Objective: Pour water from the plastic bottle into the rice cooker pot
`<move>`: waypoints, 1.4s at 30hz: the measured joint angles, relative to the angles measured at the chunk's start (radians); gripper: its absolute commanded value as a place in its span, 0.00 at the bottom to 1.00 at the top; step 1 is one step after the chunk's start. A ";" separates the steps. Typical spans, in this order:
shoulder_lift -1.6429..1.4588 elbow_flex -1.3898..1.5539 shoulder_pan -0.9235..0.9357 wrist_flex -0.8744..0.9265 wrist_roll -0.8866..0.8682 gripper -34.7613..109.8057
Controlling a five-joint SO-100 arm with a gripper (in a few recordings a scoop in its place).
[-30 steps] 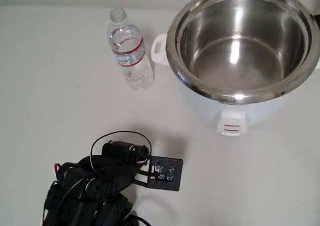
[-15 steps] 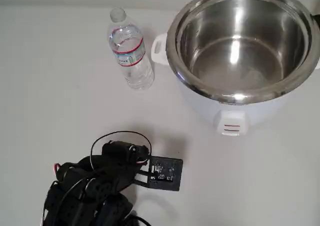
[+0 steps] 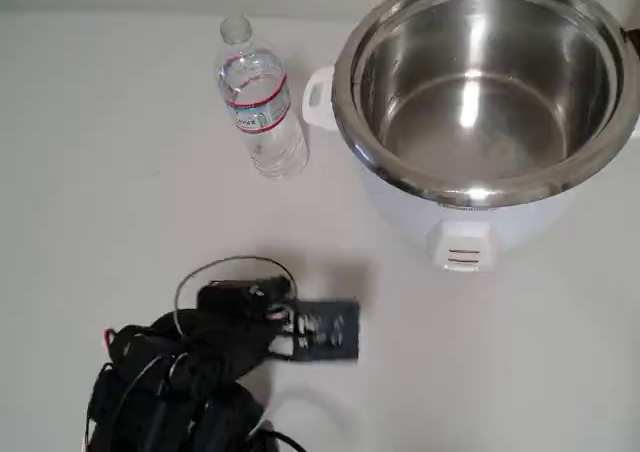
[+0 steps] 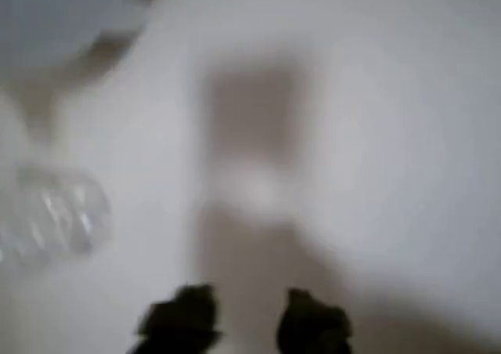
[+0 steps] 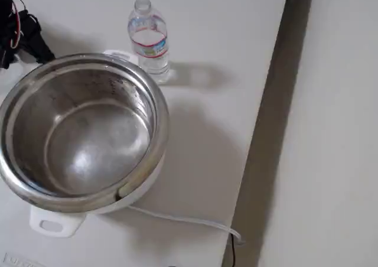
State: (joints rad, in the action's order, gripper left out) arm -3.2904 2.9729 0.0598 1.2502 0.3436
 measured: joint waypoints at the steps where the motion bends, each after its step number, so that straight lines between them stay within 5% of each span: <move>1: 0.014 0.009 -0.008 -0.014 0.075 0.40; 5: 0.009 0.008 -0.064 -0.084 0.393 0.41; 11: 0.012 0.118 -0.051 -0.399 0.798 0.56; 18: 0.115 0.140 -0.100 -0.810 1.069 0.61; 25: 0.541 0.133 -0.184 -1.402 1.147 0.62; 33: 1.456 -0.133 -0.189 -2.214 1.184 0.64; 42: 2.028 -0.465 -0.181 -2.533 1.195 0.64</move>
State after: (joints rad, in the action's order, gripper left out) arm -1.2625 2.5081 -0.1212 -1.2824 1.5386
